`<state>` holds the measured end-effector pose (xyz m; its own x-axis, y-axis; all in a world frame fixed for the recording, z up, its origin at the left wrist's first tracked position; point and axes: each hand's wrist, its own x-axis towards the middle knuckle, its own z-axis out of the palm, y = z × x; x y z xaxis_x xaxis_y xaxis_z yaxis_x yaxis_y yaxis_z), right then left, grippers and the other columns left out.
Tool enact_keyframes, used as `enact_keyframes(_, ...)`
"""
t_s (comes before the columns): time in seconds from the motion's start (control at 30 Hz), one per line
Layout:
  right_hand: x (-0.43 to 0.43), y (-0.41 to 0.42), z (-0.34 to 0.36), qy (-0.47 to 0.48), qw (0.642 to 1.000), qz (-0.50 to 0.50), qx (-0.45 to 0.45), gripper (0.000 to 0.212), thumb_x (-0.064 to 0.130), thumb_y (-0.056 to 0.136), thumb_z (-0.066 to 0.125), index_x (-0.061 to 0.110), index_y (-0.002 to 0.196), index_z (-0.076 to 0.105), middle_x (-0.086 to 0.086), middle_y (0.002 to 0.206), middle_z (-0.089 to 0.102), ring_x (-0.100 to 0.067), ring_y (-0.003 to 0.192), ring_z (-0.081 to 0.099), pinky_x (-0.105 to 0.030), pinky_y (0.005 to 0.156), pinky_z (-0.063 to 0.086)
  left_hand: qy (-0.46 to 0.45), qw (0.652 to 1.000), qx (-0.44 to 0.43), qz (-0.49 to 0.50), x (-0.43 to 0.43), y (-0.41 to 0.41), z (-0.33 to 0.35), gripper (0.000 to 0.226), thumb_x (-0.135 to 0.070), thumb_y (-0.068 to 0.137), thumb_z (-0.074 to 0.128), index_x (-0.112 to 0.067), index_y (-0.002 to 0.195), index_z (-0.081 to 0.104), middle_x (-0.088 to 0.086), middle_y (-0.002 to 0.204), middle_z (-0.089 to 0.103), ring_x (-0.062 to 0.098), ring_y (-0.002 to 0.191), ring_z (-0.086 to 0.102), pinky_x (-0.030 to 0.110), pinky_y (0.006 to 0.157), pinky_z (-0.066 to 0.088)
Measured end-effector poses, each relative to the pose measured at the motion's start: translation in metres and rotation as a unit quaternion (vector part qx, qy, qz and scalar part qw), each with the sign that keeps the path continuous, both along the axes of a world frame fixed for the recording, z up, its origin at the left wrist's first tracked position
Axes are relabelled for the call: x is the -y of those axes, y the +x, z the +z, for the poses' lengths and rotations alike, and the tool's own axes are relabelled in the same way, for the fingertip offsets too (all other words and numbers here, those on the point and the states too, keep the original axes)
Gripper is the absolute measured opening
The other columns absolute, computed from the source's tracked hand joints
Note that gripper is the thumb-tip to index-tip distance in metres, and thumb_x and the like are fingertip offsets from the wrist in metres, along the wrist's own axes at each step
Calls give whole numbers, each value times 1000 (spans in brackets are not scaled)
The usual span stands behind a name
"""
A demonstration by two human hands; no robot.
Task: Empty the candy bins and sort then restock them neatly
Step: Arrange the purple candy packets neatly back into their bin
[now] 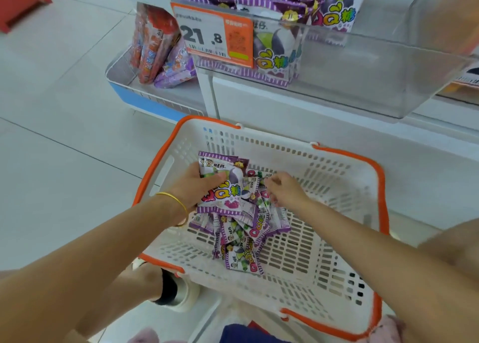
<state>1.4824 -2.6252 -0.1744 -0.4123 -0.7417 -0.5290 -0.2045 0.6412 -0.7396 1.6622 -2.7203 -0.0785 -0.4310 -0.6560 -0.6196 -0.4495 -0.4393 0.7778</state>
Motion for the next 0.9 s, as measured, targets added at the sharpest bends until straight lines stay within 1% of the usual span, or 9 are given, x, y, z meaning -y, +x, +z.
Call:
enact_keyframes(0.07, -14, 8, -51, 119, 990, 70, -9, 32, 25, 99, 46, 8, 72, 48, -11, 73, 48, -19, 59, 44, -37, 69, 48, 9, 999, 17, 33, 6, 7, -9, 45, -19, 88, 65, -2, 126, 47, 24, 114, 64, 41, 105, 62, 60, 93, 47)
enact_keyframes(0.17, -32, 27, -99, 188, 977, 96, 10, 45, 31, 98, 47, 3, 132, 42, -14, 135, 46, -25, 101, 55, -37, 83, 45, 14, 998, 39, 50, 12, 17, -20, 44, -19, 90, 62, -1, 126, 47, 23, 114, 65, 40, 104, 63, 57, 93, 48)
enact_keyframes(0.2, -34, 33, -107, 201, 976, 74, 35, 52, 30, 98, 49, 3, 139, 35, -14, 139, 43, -26, 106, 53, -37, 85, 47, 17, 997, 45, 52, 12, 19, -22, 43, -21, 90, 62, -2, 126, 48, 23, 113, 65, 39, 103, 64, 57, 93, 49)
enact_keyframes(0.37, -34, 43, -126, 218, 956, -83, 180, 48, 13, 89, 64, 3, 132, 44, -12, 106, 53, -22, 85, 53, -36, 81, 50, 3, 996, 64, 59, 14, 20, -28, 42, -29, 89, 64, -6, 122, 52, 19, 108, 69, 42, 103, 63, 63, 92, 46)
enact_keyframes(0.47, -33, 45, -124, 212, 933, -129, 260, 29, 8, 88, 65, 2, 115, 55, -10, 94, 61, -18, 71, 57, -27, 59, 52, -8, 996, 63, 60, 15, 14, -27, 37, -29, 89, 65, -8, 117, 54, 21, 107, 68, 44, 104, 62, 63, 91, 46)
enact_keyframes(0.57, -31, 51, -118, 204, 921, -155, 293, 24, 1, 85, 66, 1, 106, 55, -10, 90, 59, -17, 73, 56, -24, 56, 50, -23, 996, 67, 50, 14, 7, -25, 47, -42, 77, 71, -12, 110, 55, 22, 106, 68, 47, 102, 62, 67, 87, 47)
enact_keyframes(0.67, -29, 35, -93, 233, 946, -66, 216, 17, 0, 84, 67, 1, 87, 50, -12, 77, 53, -17, 63, 52, -25, 54, 45, -47, 996, 63, 50, 10, 2, -28, 42, -36, 85, 66, -9, 114, 50, 16, 104, 66, 38, 91, 64, 50, 83, 54)
enact_keyframes(0.77, -25, -6, -35, 251, 955, 115, 104, 26, -3, 86, 61, 6, 70, 42, -11, 62, 44, -18, 52, 46, -29, 53, 43, -81, 992, 97, 30, 5, -1, -34, 54, -49, 78, 65, -11, 112, 50, 21, 101, 67, 39, 90, 66, 52, 77, 55)
enact_keyframes(0.9, -27, -48, 46, 130, 987, 57, 69, 25, 3, 87, 65, 16, 105, 54, -6, 84, 60, -11, 64, 55, -22, 53, 45, -115, 986, 120, 22, -4, -10, -23, 36, -34, 93, 57, -4, 113, 51, 16, 94, 65, 25, 71, 59, 30, 55, 46)
